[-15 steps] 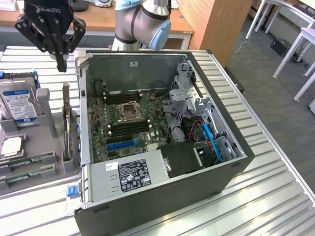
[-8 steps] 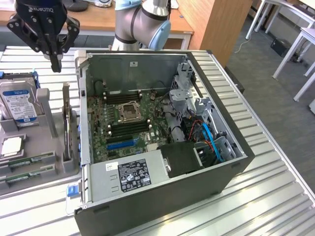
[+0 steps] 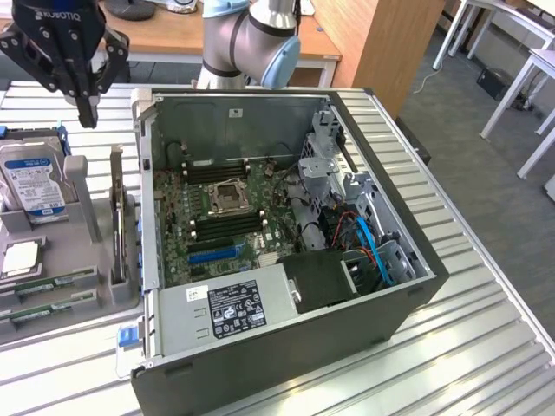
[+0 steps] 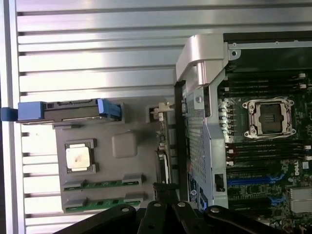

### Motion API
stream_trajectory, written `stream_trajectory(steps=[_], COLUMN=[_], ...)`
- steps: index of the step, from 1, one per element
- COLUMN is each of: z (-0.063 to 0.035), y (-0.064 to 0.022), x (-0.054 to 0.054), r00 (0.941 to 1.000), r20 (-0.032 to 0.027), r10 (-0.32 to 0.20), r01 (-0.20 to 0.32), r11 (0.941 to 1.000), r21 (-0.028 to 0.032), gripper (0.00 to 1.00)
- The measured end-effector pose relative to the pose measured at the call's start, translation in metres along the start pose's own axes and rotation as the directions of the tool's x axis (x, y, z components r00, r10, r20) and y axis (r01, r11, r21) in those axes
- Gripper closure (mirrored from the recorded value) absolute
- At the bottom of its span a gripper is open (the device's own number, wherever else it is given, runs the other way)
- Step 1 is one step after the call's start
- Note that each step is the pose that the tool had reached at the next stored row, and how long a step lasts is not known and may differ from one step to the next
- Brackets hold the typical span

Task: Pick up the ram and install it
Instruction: 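Reach for the ram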

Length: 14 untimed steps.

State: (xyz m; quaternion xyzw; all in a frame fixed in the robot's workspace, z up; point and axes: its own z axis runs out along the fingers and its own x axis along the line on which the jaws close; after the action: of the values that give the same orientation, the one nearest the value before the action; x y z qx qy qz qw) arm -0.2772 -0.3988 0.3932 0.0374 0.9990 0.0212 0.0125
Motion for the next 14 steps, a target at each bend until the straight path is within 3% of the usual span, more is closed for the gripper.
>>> stream_trajectory(steps=[14], z=[-0.0004], y=[-0.0013], x=[0.017], r00=[1.0000], r20=[0.0000], r10=[0.000], r01=[0.000], r11=[1.0000], r21=[0.0007], gripper=[0.89])
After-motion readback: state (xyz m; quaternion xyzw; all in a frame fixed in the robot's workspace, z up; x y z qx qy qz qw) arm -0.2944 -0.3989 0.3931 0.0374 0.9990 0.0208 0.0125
